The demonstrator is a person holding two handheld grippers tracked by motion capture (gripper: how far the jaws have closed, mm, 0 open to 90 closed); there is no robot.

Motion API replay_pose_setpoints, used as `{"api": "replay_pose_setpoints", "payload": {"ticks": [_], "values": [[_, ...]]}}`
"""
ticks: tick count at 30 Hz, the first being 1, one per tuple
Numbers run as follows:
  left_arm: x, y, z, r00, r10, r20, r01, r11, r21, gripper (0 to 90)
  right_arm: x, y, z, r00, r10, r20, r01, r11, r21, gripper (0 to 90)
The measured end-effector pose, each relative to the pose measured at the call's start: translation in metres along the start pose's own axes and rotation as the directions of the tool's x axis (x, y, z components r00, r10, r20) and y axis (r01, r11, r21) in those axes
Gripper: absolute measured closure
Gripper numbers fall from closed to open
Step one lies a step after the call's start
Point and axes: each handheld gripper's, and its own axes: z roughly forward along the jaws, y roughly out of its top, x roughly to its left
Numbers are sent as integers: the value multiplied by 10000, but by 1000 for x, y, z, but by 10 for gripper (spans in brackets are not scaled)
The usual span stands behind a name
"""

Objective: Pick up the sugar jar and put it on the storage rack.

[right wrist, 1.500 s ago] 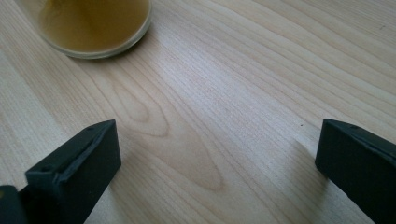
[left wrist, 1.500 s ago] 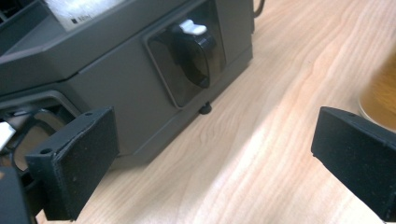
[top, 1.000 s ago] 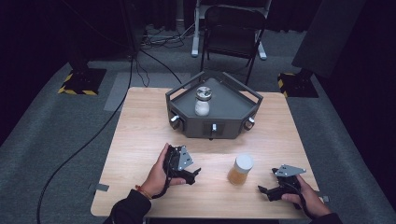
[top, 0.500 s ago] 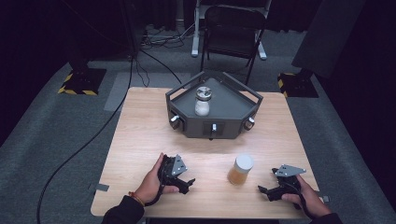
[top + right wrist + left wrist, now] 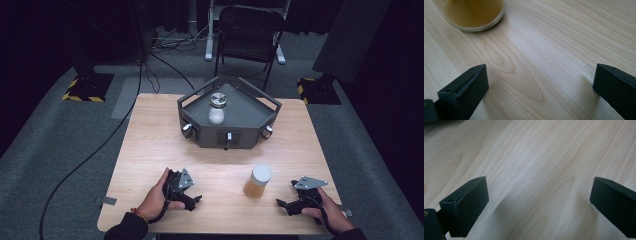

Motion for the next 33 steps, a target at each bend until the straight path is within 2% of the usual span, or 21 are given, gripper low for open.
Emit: {"api": "replay_pose_setpoints", "payload": {"ticks": [2,6,14,33], "values": [[1,0,1,10000,19,15,-19,9999,154,18,0,0,0,10000,-4,-1,4,10000,0,0],[5,-3,-1,9999,-141,63,140,9998,125,17,0,0,0,10000,-6,-1,6,10000,1,0],[13,-10,-1,9972,-678,330,676,9977,72,8,0,0,0,10000,-6,-4,6,10000,4,0],[16,-11,-2,9971,-658,395,655,9978,87,2,-2,1,1,10000,-62,-70,62,10000,-4,0]]}}
